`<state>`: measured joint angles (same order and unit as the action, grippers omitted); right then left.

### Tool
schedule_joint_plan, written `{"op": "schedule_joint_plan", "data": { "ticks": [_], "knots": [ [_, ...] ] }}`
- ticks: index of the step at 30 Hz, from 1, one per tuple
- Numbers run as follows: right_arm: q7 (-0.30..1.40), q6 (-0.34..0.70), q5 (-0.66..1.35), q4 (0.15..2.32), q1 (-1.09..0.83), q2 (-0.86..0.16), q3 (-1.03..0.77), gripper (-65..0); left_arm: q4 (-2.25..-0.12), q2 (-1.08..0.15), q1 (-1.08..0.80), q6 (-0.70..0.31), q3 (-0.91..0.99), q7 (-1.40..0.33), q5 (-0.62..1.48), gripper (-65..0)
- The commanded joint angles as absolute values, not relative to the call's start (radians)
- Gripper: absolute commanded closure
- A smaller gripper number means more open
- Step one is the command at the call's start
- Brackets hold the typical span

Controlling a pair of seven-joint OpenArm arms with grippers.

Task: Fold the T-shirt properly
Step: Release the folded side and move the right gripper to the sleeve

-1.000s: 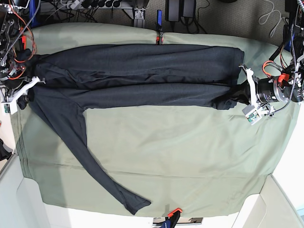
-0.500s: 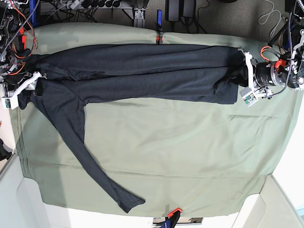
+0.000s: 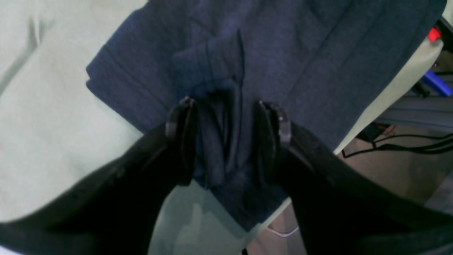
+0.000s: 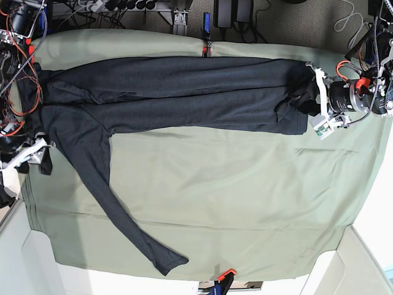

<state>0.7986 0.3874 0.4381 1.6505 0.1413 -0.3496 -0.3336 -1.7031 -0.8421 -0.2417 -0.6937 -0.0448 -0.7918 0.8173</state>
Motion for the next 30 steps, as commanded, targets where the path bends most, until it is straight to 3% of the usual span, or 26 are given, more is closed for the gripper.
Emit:
{"op": "schedule_joint_plan", "data": {
  "ticks": [1, 9, 20, 30],
  "knots": [
    [0.772, 0.389, 0.447, 1.649, 0.18, -0.362, -0.311, -37.7, -1.716, -0.865, -0.229, -0.698, -0.031, -0.766, 0.831, -31.0],
    [0.673, 0.356, 0.299, 1.43, 0.36, -0.295, -0.078, -37.8, -1.716, -0.864, -0.23, -0.698, -0.023, -0.741, 0.83, -31.0],
    [0.582, 0.142, -0.004, 1.06, 0.52, -0.181, 0.157, -37.8, -1.716, -0.864, -0.229, -0.698, 0.049, -0.736, 0.838, -31.0],
    [0.576, 0.018, -0.113, 1.021, 0.521, -0.183, 0.188, -37.7, -1.716, -0.828, -0.23, -0.698, 0.232, -0.735, 0.936, -31.0]
  ]
}}
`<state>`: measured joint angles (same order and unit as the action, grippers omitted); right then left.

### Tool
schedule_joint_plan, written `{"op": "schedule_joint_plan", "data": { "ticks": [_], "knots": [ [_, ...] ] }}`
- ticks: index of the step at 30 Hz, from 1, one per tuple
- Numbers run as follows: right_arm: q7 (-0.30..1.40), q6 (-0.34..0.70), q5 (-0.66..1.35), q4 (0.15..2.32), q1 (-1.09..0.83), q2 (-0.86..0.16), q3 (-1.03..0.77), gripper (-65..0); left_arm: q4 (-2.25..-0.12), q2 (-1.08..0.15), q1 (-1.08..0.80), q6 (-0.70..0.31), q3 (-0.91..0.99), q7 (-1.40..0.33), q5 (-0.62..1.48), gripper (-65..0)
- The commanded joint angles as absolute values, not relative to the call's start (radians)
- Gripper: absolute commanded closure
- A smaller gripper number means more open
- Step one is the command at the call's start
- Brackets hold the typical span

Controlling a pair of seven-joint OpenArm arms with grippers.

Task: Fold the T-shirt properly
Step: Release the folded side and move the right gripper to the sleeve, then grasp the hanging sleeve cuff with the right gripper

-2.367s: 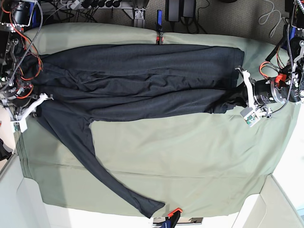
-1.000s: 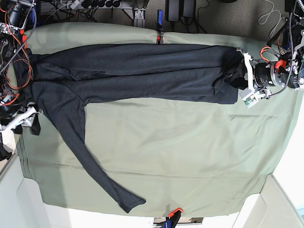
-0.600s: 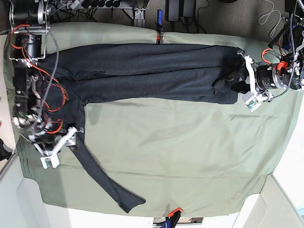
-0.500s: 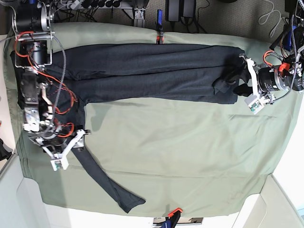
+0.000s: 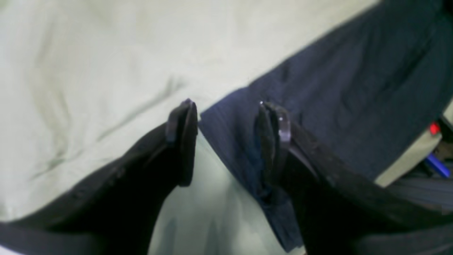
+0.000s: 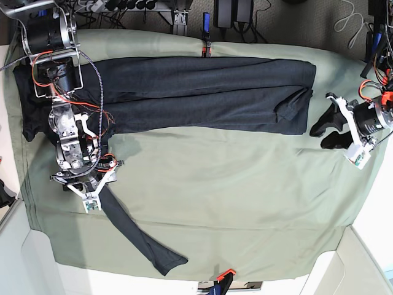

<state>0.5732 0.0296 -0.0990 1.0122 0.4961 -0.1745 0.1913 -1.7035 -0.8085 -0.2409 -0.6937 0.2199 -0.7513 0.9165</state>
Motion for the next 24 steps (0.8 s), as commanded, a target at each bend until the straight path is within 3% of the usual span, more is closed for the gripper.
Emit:
{"op": "schedule_joint_plan", "data": {
  "ticks": [1, 5, 6, 10, 16, 24],
  "knots": [
    [0.576, 0.018, -0.113, 1.021, 0.521, -0.183, 0.188, -37.7, -1.716, -0.828, -0.23, -0.698, 0.234, -0.735, 0.936, -31.0],
    [0.576, 0.018, -0.113, 1.021, 0.521, -0.183, 0.188, -35.0, -1.716, -0.828, -0.23, -0.698, 0.234, -0.734, 0.936, -31.0],
    [0.576, 0.018, -0.113, 1.021, 0.52, -0.182, 0.188, -30.0, -1.716, -0.828, -0.23, -0.698, 0.234, -0.734, 0.935, -31.0],
    [0.595, 0.041, -0.126, 1.021, 0.52, -0.182, 0.188, -0.3, -1.716, -0.828, -0.23, -0.698, 0.234, -0.733, 0.935, -31.0],
    [0.678, 0.102, -0.082, 1.122, 0.505, -0.183, 0.188, 0.0, -1.716, -0.828, -0.226, -0.698, 0.235, -0.716, 0.936, -31.0],
    [0.761, 0.183, 0.061, 1.557, 0.323, -0.182, 0.189, 0.0, -1.716, -0.826, -0.195, -0.698, 0.236, -0.711, 0.935, -31.0]
  ]
}}
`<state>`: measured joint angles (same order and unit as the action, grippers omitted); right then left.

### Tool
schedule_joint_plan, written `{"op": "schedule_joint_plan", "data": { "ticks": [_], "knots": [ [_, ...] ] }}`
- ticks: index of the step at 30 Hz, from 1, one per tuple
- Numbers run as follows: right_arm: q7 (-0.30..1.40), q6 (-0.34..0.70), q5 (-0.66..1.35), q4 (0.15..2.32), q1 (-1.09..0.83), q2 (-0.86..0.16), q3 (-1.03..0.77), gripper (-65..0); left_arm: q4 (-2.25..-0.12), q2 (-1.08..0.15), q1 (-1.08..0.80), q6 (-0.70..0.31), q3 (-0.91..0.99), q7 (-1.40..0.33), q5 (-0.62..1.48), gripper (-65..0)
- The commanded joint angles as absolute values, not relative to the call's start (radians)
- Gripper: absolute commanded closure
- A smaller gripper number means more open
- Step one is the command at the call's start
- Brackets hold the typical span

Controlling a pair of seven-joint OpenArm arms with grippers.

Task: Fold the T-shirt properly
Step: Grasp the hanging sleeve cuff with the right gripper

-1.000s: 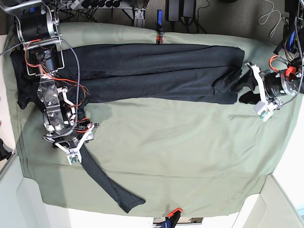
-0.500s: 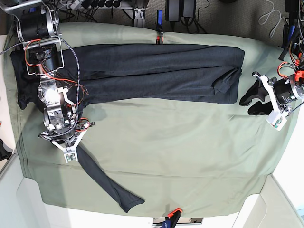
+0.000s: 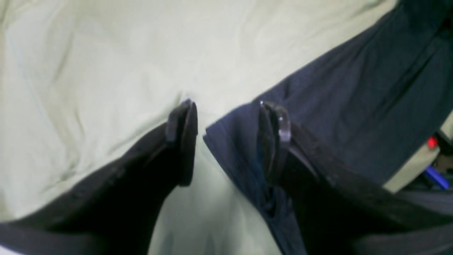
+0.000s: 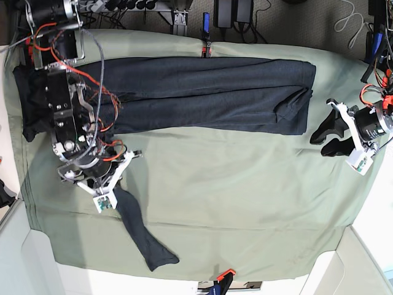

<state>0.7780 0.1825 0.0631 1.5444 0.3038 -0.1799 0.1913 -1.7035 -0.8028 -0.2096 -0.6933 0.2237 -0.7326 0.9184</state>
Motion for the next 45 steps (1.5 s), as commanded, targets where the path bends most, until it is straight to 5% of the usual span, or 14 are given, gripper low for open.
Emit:
{"op": "schedule_joint_plan", "data": {
  "ticks": [1, 9, 15, 18, 20, 31, 45],
  "knots": [
    [0.768, 0.203, 0.091, 1.588, 0.299, -0.182, 0.189, 0.0, -1.716, -0.826, -0.189, -0.698, 0.236, -0.712, 0.934, -31.0],
    [0.767, 0.393, 0.297, 1.757, 0.061, -0.182, 0.191, 0.0, -1.716, -0.815, -0.187, -0.698, 0.236, -0.706, 0.945, -31.0],
    [0.757, 0.4, 0.307, 1.803, -0.015, -0.182, 0.19, 0.0, -1.716, -0.743, -0.186, -0.698, 0.236, -0.707, 0.95, -31.0],
    [0.756, 0.363, 0.302, 1.803, 0.002, -0.182, 0.19, -26.9, -1.716, -0.719, -0.186, -0.698, 0.236, -0.708, 0.95, -31.0],
    [0.756, 0.362, 0.282, 1.803, 0.022, -0.179, 0.19, -37.8, -1.716, -0.715, -0.186, -0.698, 0.236, -0.709, 0.949, -31.0],
    [0.709, 0.203, 0.137, 1.706, 0.184, -0.104, 0.171, -38.4, -1.716, -0.715, -0.186, -0.698, 0.236, -0.738, 0.946, -31.0],
    [0.555, 0.095, 0.044, 1.153, 0.437, 0.046, 0.171, -38.4, -1.716, -0.715, -0.223, -0.698, 0.236, -0.754, 0.946, -31.0]
  ]
}}
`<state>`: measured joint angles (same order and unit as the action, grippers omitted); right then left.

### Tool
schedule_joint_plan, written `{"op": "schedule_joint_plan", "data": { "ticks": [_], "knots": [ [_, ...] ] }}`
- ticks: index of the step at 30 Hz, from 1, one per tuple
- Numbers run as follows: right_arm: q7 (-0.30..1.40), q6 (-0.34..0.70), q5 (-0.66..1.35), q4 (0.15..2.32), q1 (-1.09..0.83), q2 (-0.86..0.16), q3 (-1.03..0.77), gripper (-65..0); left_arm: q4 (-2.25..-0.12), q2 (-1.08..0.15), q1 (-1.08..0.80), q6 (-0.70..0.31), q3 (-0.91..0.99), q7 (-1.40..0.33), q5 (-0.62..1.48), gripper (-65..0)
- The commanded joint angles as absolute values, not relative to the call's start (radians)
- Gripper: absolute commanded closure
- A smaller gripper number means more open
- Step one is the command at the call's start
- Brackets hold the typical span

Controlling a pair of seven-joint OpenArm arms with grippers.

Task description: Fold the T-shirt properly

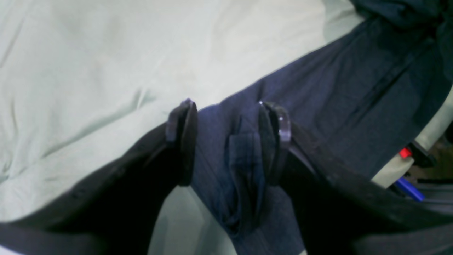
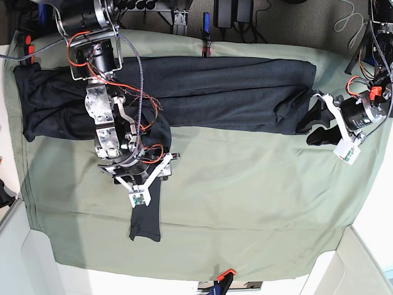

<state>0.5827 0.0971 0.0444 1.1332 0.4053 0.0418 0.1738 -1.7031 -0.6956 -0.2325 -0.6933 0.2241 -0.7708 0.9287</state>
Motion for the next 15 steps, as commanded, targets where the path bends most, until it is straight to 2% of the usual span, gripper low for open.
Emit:
{"op": "schedule_joint_plan", "data": {
  "ticks": [1, 6, 10, 11, 15],
  "knots": [
    [0.549, 0.093, 0.044, 1.13, 0.441, 0.048, 0.171, -38.4, -1.716, -0.715, -0.223, -0.698, 0.236, -0.754, 0.945, -31.0],
    [0.539, -0.002, -0.001, 1.087, 0.439, 0.047, 0.171, -38.4, -1.716, -0.715, -0.222, -0.698, 0.236, -0.754, 0.942, -31.0],
    [0.539, -0.013, -0.004, 1.086, 0.44, 0.048, 0.171, -37.0, -1.716, -0.715, -0.222, -0.698, 0.236, -0.753, 0.943, -31.0],
    [0.543, -0.014, -0.004, 1.086, 0.44, 0.048, 0.171, -32.8, -1.716, -0.715, -0.222, -0.698, 0.236, -0.753, 0.942, -31.0],
    [0.558, -0.006, -0.004, 1.086, 0.44, 0.051, 0.171, -7.5, -1.716, -0.715, -0.222, -0.698, 0.236, -0.753, 0.942, -31.0]
  ]
}}
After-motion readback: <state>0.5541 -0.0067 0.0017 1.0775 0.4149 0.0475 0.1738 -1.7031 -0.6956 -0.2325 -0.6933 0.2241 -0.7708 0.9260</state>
